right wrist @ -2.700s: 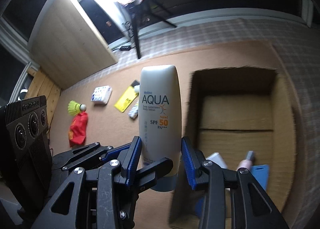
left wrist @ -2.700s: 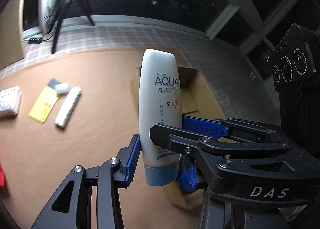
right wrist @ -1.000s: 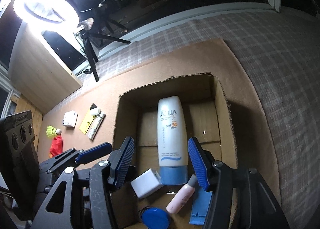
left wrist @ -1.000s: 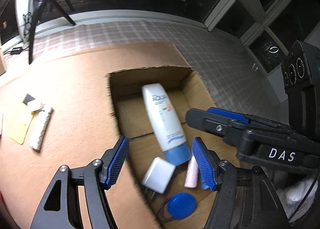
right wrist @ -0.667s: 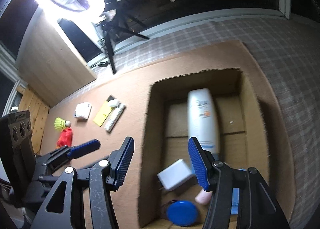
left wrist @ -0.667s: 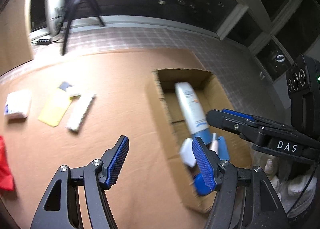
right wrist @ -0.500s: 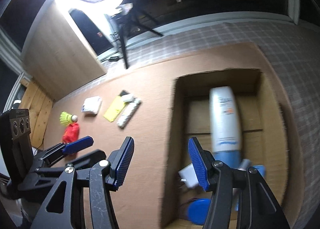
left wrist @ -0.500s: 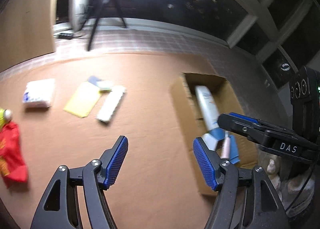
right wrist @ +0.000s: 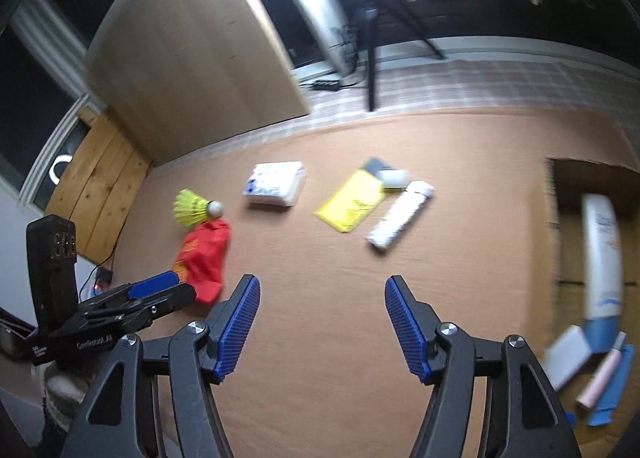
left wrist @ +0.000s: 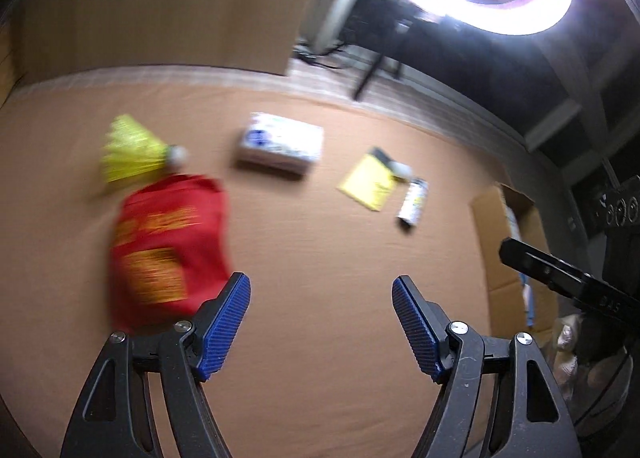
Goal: Organize objects
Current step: 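Move both tools to the red drawstring bag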
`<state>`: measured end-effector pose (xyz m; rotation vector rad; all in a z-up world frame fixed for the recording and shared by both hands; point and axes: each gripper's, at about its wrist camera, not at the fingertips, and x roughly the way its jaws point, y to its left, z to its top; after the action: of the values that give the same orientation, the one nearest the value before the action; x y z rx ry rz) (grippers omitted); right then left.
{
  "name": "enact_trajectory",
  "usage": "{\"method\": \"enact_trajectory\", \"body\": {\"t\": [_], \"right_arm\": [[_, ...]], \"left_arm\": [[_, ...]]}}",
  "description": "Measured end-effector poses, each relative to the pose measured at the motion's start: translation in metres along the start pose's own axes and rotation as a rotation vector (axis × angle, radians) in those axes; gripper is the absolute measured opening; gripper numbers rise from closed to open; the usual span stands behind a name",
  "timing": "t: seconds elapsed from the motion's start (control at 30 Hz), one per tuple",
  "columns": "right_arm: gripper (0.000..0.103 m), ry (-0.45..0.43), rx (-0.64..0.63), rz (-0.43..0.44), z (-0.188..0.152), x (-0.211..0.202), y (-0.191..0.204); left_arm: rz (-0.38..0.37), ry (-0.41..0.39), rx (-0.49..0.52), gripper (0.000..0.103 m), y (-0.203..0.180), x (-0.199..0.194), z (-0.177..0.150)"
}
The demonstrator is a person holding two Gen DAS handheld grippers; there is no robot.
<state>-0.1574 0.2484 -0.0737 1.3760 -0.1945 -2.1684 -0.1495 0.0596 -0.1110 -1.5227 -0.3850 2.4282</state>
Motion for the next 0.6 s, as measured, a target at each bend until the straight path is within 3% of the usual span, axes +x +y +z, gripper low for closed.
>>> {"method": "enact_trajectory", "body": {"t": [0.2,0.4,0.6], "right_arm": [[0.08,0.035,-0.053,0.052,0.005,0.04,0.046],[0.091,0.121,0.0,0.142,0.014,0.083,0.07],[0.092,0.182,-0.008,0.151,0.018,0.121,0.093]], "left_arm": [[0.032,-0.012,-0.068,0.083,0.064,-0.01,0.0],[0.025,0.011,-0.11,0.086,0.11,-0.007,0.001],[-0.008,0.054,-0.139,0.088,0.138,0.007,0.002]]}}
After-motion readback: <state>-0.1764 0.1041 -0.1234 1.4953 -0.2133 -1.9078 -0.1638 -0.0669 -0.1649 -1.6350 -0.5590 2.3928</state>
